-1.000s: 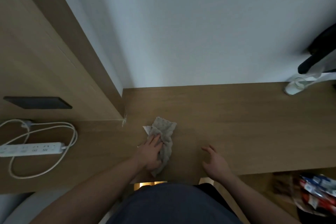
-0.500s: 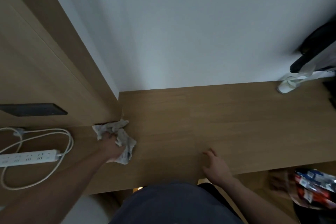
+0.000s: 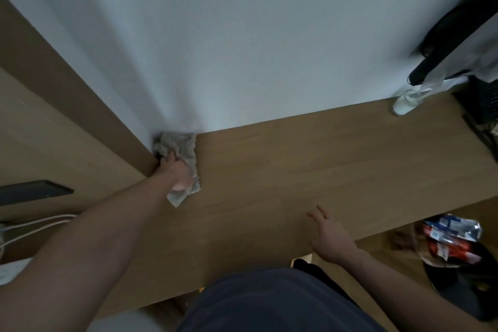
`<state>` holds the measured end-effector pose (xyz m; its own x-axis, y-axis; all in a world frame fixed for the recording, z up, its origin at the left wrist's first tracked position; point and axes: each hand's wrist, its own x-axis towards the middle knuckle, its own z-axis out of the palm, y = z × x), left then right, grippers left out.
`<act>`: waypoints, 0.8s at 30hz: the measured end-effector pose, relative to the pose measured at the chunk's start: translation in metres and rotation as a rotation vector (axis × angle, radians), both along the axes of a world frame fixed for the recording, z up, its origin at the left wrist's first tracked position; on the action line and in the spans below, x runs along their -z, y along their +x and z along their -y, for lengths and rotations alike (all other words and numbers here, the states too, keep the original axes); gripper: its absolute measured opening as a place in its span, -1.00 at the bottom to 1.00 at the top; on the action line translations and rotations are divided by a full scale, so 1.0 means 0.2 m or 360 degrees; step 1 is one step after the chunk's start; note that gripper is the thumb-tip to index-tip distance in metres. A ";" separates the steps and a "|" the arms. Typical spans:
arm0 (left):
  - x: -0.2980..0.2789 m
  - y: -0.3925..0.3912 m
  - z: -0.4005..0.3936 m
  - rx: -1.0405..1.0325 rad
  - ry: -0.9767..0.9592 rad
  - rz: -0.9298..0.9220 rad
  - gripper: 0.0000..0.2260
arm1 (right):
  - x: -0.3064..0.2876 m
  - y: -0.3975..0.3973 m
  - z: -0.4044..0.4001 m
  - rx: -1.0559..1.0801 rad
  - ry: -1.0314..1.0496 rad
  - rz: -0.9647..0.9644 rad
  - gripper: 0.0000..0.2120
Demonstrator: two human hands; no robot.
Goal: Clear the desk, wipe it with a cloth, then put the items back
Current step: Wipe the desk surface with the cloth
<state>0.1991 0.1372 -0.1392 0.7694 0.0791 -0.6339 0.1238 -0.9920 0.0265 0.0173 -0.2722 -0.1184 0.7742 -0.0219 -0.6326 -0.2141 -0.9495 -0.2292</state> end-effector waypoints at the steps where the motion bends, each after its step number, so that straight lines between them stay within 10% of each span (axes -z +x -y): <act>1: 0.02 0.01 -0.03 0.0047 -0.0027 -0.0042 -0.31 | 0.00 0.02 -0.02 -0.0013 0.0001 0.0005 -0.25; 11: -0.01 -0.58 0.01 0.0409 -0.0077 0.0319 -0.33 | 0.06 0.12 -0.17 -0.0177 0.0077 -0.0005 -0.21; 15: 0.12 -0.83 -0.21 0.0112 -0.0486 0.0306 -0.23 | 0.10 0.08 -0.16 -0.0215 0.0112 -0.0035 -0.23; 24: 0.24 -1.01 -0.39 -0.0119 -0.0269 0.0384 -0.24 | 0.13 0.02 -0.09 -0.0220 -0.0004 -0.0123 -0.25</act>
<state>-0.0027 0.2142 -0.1871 0.8954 0.0500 -0.4425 0.1662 -0.9594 0.2279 0.0214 -0.2550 -0.1435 0.7191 0.0801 -0.6903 -0.0980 -0.9717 -0.2148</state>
